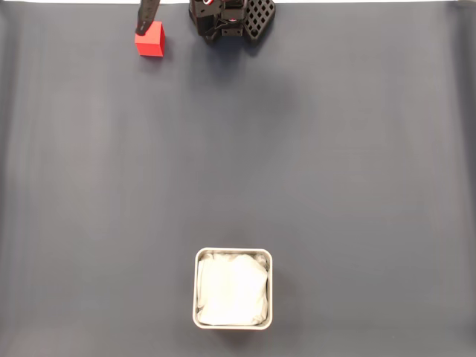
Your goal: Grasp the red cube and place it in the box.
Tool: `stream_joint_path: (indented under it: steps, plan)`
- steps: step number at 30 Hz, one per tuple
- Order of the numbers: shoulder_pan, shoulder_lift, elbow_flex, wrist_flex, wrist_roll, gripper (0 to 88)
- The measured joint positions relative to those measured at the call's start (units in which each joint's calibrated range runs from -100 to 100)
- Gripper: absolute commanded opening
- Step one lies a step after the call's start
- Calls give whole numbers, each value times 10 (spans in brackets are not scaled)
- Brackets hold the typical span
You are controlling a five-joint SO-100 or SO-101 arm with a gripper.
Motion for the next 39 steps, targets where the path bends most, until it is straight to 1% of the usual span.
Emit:
stream_joint_path:
  steps: [13, 21, 39]
  plan:
    - [9, 11, 48, -60, 7, 259]
    - [37, 15, 76, -95, 16, 265]
    - [74, 3, 139, -115, 50, 269]
